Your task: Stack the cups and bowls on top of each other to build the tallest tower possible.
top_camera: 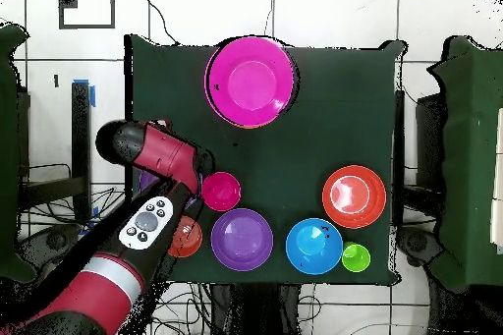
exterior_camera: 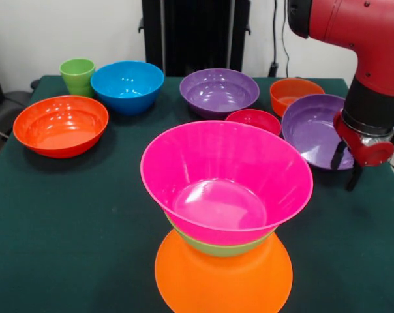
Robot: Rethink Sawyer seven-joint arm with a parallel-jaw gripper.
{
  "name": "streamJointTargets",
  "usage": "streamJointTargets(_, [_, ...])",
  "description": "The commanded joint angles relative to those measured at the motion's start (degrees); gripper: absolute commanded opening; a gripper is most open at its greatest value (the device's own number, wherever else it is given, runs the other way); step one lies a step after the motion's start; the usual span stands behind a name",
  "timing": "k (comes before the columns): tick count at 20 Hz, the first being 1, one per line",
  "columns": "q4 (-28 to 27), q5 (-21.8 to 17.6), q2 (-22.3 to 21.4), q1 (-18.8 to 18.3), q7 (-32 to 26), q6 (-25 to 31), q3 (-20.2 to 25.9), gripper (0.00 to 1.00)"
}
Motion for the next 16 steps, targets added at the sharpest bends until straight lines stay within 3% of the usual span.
streamJointTargets(1, [3.12, -5.74, -0.58, 1.55, 8.15, 8.66, 6.23, 1.0])
streamJointTargets(5, [3.81, -6.28, -2.14, 2.5, 8.61, 10.22, 5.04, 1.0])
streamJointTargets(16, [5.54, -6.83, -1.41, 2.31, 8.16, 7.08, 6.07, 1.0])
